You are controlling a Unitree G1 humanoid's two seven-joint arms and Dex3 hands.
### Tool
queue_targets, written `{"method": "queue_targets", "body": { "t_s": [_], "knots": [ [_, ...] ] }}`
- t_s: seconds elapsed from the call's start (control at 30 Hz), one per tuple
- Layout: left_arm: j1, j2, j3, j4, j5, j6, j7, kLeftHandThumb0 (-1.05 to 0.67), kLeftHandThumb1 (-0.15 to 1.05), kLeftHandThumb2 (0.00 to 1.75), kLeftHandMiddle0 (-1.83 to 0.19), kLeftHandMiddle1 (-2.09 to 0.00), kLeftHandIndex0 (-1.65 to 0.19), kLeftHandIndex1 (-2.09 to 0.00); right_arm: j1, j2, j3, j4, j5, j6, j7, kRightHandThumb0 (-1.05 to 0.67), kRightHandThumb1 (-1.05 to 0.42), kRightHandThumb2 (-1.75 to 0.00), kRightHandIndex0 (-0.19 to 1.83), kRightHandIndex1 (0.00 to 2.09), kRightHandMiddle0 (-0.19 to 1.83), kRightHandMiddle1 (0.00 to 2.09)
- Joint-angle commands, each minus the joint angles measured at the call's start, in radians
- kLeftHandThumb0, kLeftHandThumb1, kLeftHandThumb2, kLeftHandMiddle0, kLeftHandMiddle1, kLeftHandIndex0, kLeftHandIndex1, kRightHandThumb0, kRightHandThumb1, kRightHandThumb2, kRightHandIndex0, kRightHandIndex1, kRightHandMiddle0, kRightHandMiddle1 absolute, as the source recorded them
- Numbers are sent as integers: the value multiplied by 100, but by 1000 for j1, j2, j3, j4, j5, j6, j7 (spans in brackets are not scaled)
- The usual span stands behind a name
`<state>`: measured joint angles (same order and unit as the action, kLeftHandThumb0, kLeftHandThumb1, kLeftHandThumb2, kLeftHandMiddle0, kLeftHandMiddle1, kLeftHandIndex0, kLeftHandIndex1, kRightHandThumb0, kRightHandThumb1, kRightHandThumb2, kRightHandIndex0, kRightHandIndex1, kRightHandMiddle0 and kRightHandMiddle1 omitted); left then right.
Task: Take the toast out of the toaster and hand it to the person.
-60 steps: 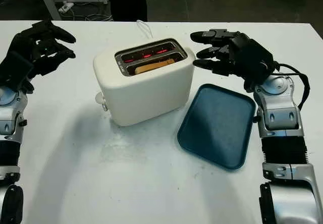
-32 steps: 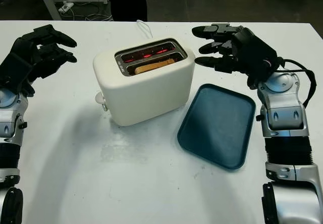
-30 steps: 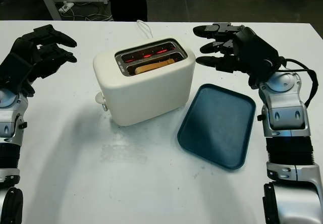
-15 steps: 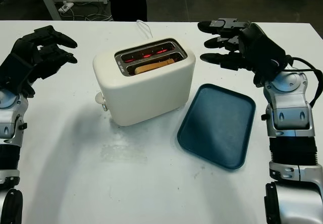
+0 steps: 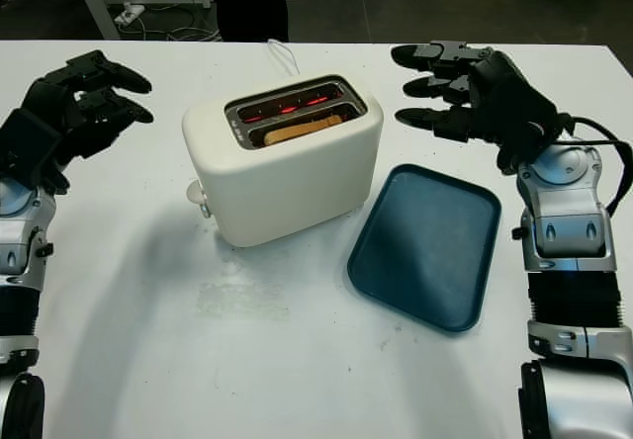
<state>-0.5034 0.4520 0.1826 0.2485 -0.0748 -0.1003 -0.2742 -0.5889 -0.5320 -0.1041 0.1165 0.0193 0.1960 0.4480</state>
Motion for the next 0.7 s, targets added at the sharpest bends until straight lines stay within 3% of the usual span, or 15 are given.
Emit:
{"method": "queue_targets", "body": {
  "t_s": [0.0,0.67],
  "knots": [
    [12,-6,8,-7,-7,-2,5,-105,92,11,-49,-128,-47,-120,11,1,3,-17,-3,9,-10,-15,-90,-1,40,53,57,0],
    [13,1,8,-3,-8,-11,-3,-105,92,12,-49,-128,-46,-120,5,-1,10,-18,2,49,-4,-28,-89,0,44,45,58,0]
  ]
}}
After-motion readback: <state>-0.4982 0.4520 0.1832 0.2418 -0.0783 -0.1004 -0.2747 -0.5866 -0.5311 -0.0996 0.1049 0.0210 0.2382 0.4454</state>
